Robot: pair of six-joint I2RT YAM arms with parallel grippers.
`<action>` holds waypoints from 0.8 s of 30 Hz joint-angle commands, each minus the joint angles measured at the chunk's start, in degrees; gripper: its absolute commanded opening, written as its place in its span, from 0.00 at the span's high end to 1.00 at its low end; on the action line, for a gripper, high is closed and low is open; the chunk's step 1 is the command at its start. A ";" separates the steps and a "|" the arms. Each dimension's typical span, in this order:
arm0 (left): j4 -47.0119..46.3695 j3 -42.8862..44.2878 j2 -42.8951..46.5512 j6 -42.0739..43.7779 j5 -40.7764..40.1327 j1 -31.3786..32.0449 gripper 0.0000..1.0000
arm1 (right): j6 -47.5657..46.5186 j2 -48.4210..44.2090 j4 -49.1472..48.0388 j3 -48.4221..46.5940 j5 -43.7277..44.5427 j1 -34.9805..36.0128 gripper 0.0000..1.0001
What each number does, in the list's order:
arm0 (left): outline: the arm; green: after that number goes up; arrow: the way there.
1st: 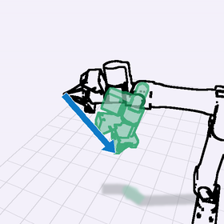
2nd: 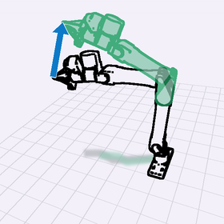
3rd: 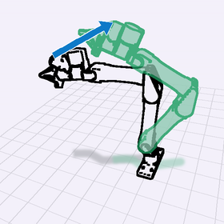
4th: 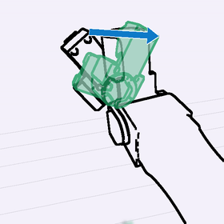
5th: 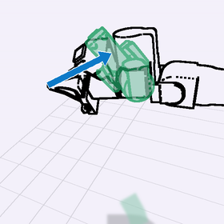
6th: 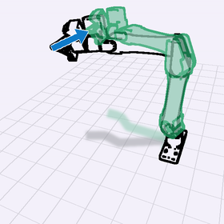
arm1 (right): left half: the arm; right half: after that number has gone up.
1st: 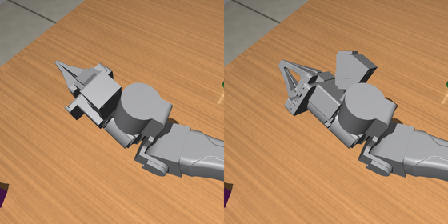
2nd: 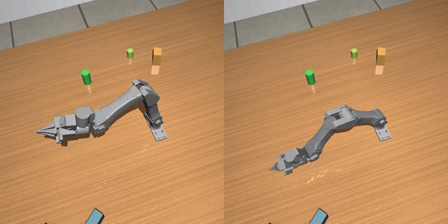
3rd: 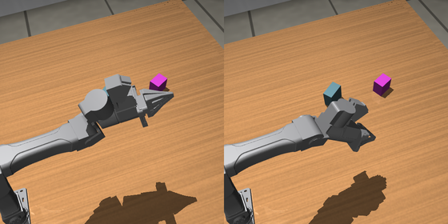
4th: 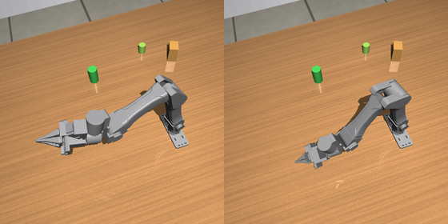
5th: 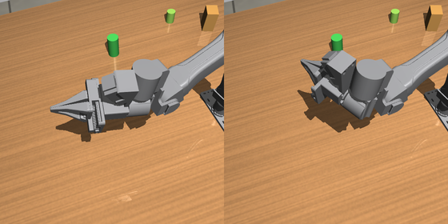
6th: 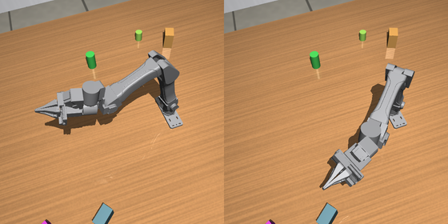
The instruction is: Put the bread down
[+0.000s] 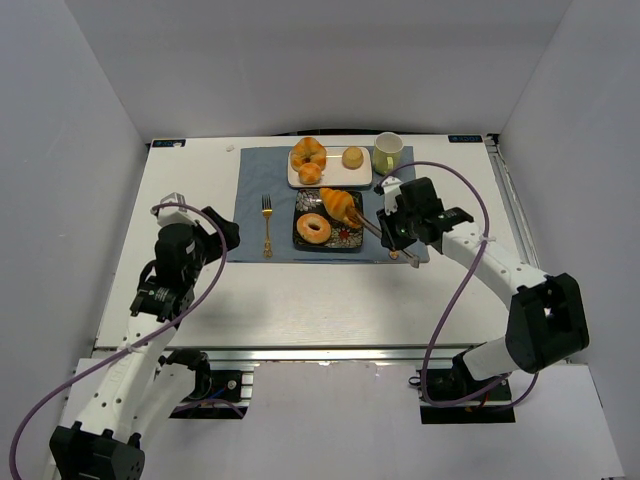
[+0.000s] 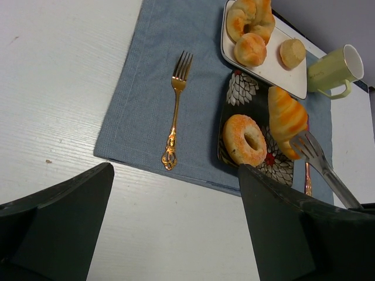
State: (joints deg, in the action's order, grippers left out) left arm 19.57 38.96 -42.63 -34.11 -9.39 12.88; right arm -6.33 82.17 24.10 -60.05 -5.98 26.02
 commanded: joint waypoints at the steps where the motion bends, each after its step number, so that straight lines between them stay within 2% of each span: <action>1: 0.64 -0.90 0.88 -0.43 0.86 0.21 0.02 | 0.53 -0.35 -3.44 0.63 0.70 0.52 0.80; 6: 0.64 -1.52 0.97 -0.43 0.86 0.21 0.02 | 0.26 1.59 -3.97 1.17 1.67 1.05 0.76; 13: 0.64 -1.43 0.71 -0.26 0.86 0.30 0.02 | 0.61 0.54 -4.15 0.20 1.06 1.75 0.53; 24: 1.17 -0.73 0.44 -0.08 0.69 0.30 0.02 | 0.70 -3.24 -0.46 -4.28 1.67 1.84 0.48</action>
State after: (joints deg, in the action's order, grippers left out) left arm 20.14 37.82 -42.54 -34.13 -9.10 12.88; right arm -5.98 82.52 23.44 -60.31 -4.40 27.51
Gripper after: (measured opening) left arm 0.983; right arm 0.518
